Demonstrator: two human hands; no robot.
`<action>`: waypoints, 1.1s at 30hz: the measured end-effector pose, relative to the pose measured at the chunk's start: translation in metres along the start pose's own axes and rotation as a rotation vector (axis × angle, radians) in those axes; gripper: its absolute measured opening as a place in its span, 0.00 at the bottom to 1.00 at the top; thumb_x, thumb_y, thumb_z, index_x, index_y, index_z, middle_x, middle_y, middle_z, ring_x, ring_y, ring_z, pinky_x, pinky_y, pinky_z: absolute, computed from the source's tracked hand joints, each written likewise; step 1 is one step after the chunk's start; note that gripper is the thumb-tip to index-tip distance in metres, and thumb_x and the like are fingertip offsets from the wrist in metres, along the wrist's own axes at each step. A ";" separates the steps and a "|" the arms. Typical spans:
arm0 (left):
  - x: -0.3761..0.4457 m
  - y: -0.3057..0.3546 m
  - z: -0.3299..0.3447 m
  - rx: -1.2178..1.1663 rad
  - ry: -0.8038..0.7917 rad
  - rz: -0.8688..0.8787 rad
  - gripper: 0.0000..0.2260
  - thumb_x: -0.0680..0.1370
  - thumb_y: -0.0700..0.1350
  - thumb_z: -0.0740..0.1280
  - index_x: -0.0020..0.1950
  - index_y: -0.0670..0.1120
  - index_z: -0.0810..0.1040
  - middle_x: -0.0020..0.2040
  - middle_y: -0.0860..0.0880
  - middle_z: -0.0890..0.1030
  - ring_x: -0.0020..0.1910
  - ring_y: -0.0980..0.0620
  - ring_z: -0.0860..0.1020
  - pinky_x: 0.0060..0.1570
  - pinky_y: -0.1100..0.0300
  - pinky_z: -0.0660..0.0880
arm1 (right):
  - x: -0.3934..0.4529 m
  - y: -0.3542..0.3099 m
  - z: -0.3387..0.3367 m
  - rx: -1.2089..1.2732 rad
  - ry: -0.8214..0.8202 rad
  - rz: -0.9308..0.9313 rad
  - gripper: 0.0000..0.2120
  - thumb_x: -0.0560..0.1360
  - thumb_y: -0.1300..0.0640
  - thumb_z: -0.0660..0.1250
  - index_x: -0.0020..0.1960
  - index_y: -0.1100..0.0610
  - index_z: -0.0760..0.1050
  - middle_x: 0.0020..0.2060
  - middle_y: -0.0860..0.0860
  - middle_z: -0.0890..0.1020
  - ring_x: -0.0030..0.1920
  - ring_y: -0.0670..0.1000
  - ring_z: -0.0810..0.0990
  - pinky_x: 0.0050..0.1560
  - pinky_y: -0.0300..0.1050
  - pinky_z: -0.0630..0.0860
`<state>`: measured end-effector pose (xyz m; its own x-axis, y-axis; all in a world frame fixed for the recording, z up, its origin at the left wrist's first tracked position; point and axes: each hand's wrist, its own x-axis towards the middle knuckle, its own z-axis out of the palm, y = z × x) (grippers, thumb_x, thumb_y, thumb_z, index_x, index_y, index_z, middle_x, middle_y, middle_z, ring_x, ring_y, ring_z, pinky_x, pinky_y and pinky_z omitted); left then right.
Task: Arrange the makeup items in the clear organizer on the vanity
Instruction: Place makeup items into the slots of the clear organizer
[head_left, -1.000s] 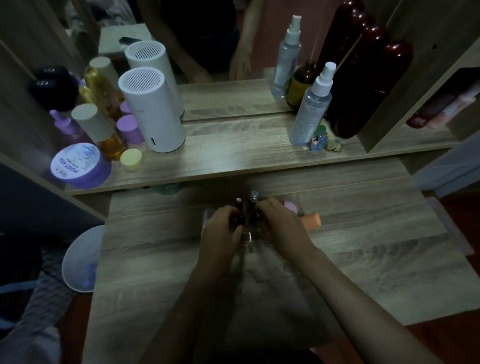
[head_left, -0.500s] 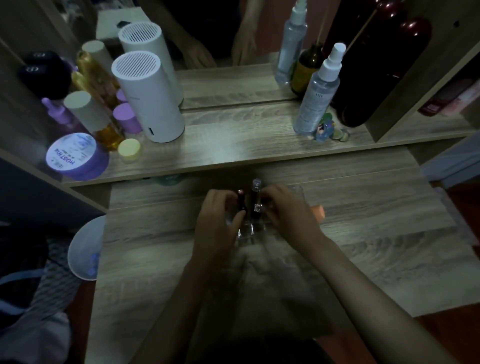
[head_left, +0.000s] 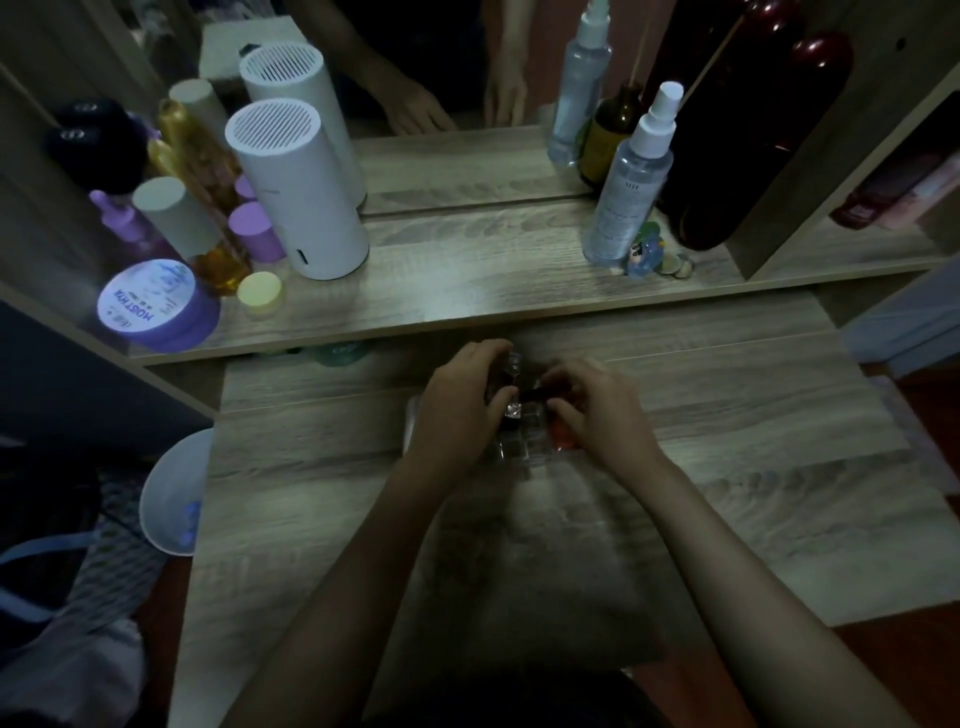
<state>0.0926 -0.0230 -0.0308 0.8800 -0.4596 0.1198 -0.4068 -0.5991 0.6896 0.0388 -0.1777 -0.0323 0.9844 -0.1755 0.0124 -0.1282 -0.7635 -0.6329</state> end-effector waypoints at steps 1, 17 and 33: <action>0.001 0.000 0.001 0.003 0.003 0.000 0.19 0.73 0.41 0.69 0.64 0.44 0.73 0.61 0.44 0.78 0.58 0.48 0.77 0.58 0.53 0.76 | 0.001 0.000 0.002 0.008 0.020 0.003 0.10 0.71 0.66 0.69 0.52 0.60 0.79 0.50 0.58 0.81 0.51 0.56 0.79 0.54 0.49 0.75; 0.010 -0.003 0.008 -0.003 0.080 0.003 0.13 0.74 0.44 0.68 0.57 0.44 0.76 0.51 0.44 0.84 0.50 0.48 0.82 0.50 0.52 0.80 | 0.025 -0.011 0.007 -0.124 0.040 -0.129 0.10 0.70 0.66 0.68 0.51 0.63 0.76 0.47 0.60 0.82 0.49 0.59 0.79 0.50 0.52 0.76; 0.009 -0.011 0.007 -0.110 0.082 0.009 0.15 0.73 0.42 0.69 0.59 0.44 0.75 0.54 0.44 0.83 0.52 0.50 0.81 0.53 0.54 0.79 | 0.015 -0.014 -0.004 -0.021 0.080 -0.092 0.23 0.69 0.64 0.71 0.63 0.59 0.71 0.55 0.59 0.78 0.53 0.56 0.78 0.53 0.51 0.77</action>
<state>0.1034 -0.0254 -0.0426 0.8956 -0.4063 0.1811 -0.3890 -0.5179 0.7619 0.0551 -0.1716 -0.0202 0.9795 -0.1525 0.1314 -0.0414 -0.7915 -0.6098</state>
